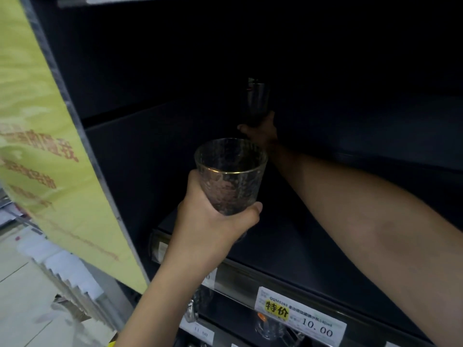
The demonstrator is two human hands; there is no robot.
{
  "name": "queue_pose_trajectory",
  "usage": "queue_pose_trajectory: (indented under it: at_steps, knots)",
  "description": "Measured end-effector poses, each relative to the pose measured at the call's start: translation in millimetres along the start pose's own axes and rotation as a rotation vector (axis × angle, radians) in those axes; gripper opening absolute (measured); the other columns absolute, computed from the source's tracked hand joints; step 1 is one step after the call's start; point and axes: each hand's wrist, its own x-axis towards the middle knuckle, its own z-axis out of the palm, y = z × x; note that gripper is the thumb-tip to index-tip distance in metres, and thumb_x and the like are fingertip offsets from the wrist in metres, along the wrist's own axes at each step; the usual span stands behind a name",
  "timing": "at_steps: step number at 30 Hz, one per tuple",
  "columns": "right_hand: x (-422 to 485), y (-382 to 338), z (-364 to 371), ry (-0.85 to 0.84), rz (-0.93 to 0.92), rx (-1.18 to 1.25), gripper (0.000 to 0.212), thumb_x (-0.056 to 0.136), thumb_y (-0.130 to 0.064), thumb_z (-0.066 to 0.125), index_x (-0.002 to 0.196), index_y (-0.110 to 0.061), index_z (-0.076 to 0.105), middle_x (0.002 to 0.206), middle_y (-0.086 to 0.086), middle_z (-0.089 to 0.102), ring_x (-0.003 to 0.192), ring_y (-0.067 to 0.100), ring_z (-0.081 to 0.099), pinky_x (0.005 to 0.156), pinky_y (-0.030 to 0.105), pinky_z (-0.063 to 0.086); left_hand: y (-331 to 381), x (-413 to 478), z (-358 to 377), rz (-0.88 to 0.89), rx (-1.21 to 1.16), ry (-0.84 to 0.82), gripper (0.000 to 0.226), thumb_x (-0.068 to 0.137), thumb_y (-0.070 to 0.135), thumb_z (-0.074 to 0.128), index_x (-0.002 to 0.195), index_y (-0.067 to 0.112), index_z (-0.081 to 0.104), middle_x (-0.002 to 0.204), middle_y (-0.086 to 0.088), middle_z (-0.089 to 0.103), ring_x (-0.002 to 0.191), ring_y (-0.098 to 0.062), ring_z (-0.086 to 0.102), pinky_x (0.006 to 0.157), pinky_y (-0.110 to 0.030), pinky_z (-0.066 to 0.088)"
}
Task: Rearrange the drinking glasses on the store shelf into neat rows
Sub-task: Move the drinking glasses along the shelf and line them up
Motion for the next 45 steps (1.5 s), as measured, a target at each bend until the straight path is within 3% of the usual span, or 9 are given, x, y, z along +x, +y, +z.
queue_pose_trajectory:
  at_steps: [5,10,15,21,25,28,35,40,45]
  knots:
    - [4,1,4,0.001,0.005,0.01,0.075,0.085,-0.026,0.076,0.141,-0.008,0.029,0.142,0.012,0.052,0.124,0.028,0.055,0.085,0.019,0.039,3,-2,1,-0.002,-0.008,-0.002,0.061,0.063,0.022,0.088,0.111,0.029,0.052,0.093,0.011,0.069,0.083,0.001,0.067,0.061,-0.01,0.05]
    - [7,2,6,0.008,0.023,0.019,0.078,0.083,-0.028,0.079,0.142,-0.009,0.031,0.14,0.01,0.054,0.123,0.026,0.056,0.084,0.018,0.039,3,-2,1,-0.014,-0.017,-0.006,0.06,0.062,0.024,0.088,0.109,0.031,0.051,0.093,0.011,0.069,0.082,-0.001,0.068,0.062,-0.013,0.052]
    - [5,2,6,0.036,0.006,-0.02,0.077,0.082,-0.031,0.08,0.14,-0.008,0.036,0.139,0.011,0.055,0.125,0.026,0.055,0.089,0.02,0.04,2,-1,2,-0.01,0.0,0.014,0.062,0.062,0.026,0.089,0.11,0.036,0.05,0.097,0.013,0.069,0.089,0.001,0.067,0.07,-0.017,0.055]
    - [8,3,4,0.016,0.01,-0.047,0.076,0.081,-0.032,0.08,0.138,-0.007,0.037,0.14,0.011,0.055,0.126,0.026,0.054,0.095,0.024,0.041,2,0,3,-0.023,0.005,0.012,0.061,0.062,0.024,0.089,0.109,0.036,0.05,0.096,0.013,0.069,0.087,0.002,0.067,0.068,-0.015,0.054]
    - [9,3,5,0.005,0.03,-0.044,0.077,0.081,-0.033,0.08,0.14,-0.009,0.036,0.141,0.011,0.054,0.128,0.027,0.053,0.099,0.027,0.042,2,1,1,-0.035,0.04,-0.001,0.063,0.062,0.029,0.089,0.111,0.033,0.051,0.098,0.01,0.069,0.088,-0.001,0.068,0.074,-0.025,0.058]
    - [9,3,4,-0.006,0.031,-0.049,0.081,0.081,-0.033,0.08,0.142,-0.009,0.033,0.144,0.012,0.051,0.13,0.028,0.051,0.103,0.029,0.042,3,0,0,-0.059,0.07,-0.003,0.062,0.062,0.03,0.089,0.111,0.033,0.05,0.097,0.011,0.07,0.087,0.001,0.068,0.074,-0.025,0.058]
    - [-32,5,-30,-0.136,0.037,-0.016,0.101,0.076,-0.045,0.082,0.153,-0.014,0.025,0.148,0.005,0.049,0.134,0.022,0.048,0.111,0.032,0.039,14,6,-1,-0.158,0.249,0.013,0.07,0.054,0.053,0.087,0.112,0.037,0.051,0.098,0.017,0.068,0.093,-0.004,0.065,0.083,-0.03,0.056]
    - [-105,5,-106,-0.195,-0.031,-0.308,0.071,0.092,-0.054,0.059,0.15,-0.022,0.034,0.148,0.001,0.048,0.135,0.021,0.046,0.096,0.021,0.035,18,26,19,-0.151,0.288,-0.004,0.069,0.057,0.048,0.089,0.113,0.029,0.054,0.099,0.016,0.067,0.096,-0.008,0.065,0.088,-0.03,0.054]
    - [-180,2,-190,-0.339,-0.07,-0.757,0.069,0.092,-0.072,0.03,0.149,-0.032,0.038,0.155,-0.004,0.039,0.141,0.021,0.036,0.115,0.038,0.031,6,62,49,-0.126,0.285,-0.007,0.078,0.052,0.055,0.085,0.118,0.024,0.058,0.107,0.01,0.07,0.099,-0.011,0.067,0.088,-0.03,0.056]
